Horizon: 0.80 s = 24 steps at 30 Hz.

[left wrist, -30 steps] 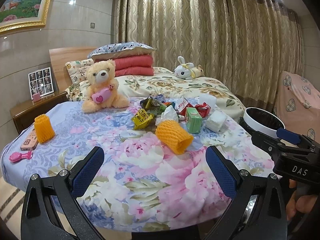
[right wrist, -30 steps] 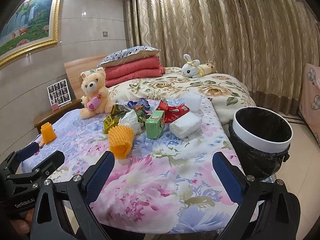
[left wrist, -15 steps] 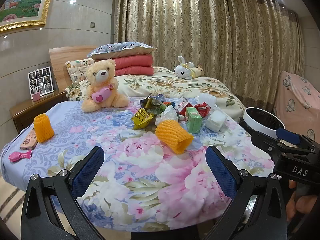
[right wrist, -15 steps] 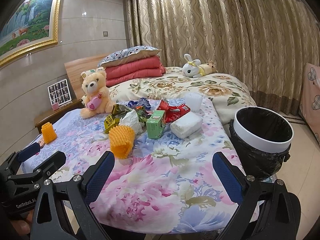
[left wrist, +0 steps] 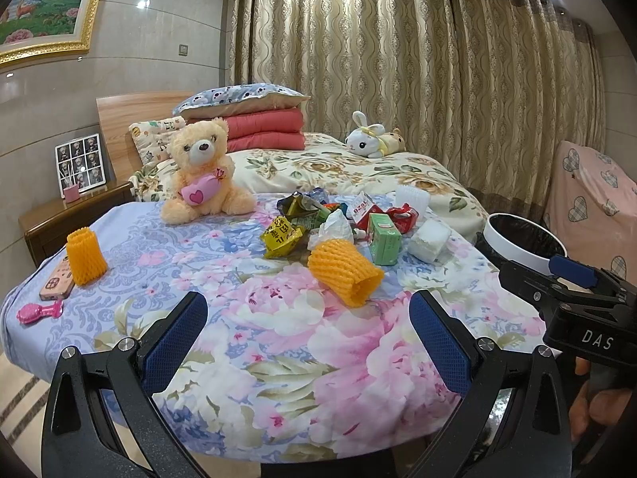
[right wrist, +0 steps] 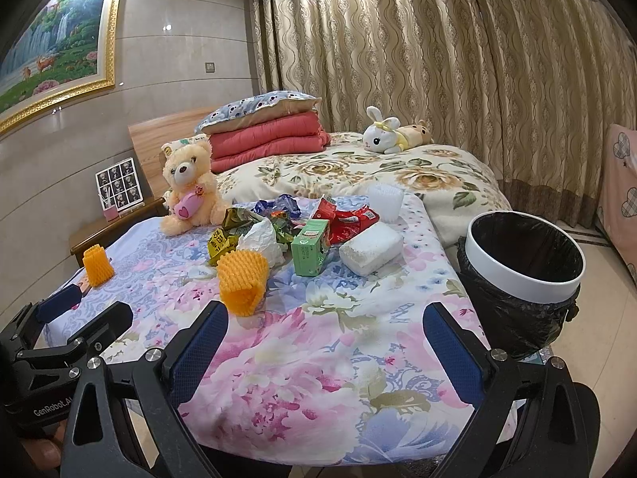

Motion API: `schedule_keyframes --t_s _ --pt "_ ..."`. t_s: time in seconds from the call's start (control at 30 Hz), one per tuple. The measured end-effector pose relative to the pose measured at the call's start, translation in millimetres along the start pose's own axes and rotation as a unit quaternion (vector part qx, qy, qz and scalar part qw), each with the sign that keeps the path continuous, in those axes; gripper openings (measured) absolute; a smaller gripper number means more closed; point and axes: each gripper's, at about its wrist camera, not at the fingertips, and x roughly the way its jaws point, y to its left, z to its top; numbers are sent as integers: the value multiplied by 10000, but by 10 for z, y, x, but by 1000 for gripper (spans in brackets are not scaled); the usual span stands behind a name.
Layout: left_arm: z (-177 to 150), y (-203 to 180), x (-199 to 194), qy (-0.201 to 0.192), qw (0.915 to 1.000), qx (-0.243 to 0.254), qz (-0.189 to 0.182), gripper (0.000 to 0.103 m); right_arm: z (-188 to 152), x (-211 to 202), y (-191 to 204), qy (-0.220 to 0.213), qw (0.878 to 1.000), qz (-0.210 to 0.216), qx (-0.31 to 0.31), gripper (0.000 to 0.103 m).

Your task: Collect trash

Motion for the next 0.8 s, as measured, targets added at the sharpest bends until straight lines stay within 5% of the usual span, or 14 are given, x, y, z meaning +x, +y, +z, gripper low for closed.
schedule_keyframes --t_s 0.8 --pt "-39 43 214 406 9990 -159 -93 103 -33 183 -118 308 9992 87 223 99"
